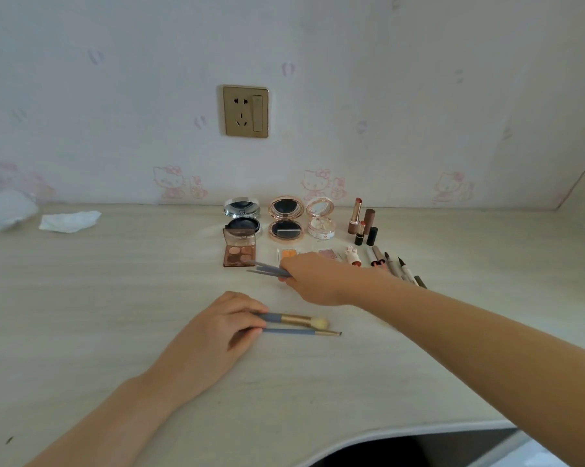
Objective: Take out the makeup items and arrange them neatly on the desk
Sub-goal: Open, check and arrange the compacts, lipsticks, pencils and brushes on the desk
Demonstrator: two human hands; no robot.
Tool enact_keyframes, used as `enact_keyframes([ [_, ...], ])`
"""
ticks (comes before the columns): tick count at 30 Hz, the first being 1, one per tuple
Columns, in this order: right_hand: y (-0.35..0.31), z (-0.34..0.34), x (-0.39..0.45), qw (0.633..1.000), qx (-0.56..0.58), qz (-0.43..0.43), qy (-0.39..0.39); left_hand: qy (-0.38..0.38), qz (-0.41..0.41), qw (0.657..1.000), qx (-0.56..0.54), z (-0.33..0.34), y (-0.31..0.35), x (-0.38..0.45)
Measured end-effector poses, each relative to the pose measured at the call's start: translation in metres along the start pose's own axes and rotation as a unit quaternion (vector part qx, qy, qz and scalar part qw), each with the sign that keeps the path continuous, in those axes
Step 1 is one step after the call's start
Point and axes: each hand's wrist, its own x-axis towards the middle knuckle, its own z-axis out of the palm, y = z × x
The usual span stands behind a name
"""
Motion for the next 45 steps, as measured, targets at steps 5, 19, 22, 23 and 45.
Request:
enact_keyframes([
  [5,-0.003,0.017,0.013,0.998,-0.051,-0.032,0.027,-0.011,0.006,1.0,0.009,0.006,-0.001,0.001],
  [19,0.001,0.01,-0.001,0.998,0.008,-0.054,0.009,-0.031,0.005,0.999,0.005,0.0,0.0,0.002],
  [22,0.005,0.007,-0.01,0.998,0.029,-0.052,0.017,-0.024,-0.002,1.0,0.016,-0.002,0.001,0.002],
  [23,0.007,0.006,-0.013,0.998,0.03,-0.053,0.02,-0.019,0.0,1.0,0.023,-0.003,0.003,0.003],
  [45,0.011,0.026,-0.051,0.991,0.071,-0.001,0.112,-0.13,-0.131,0.98,0.074,-0.002,0.001,0.007],
])
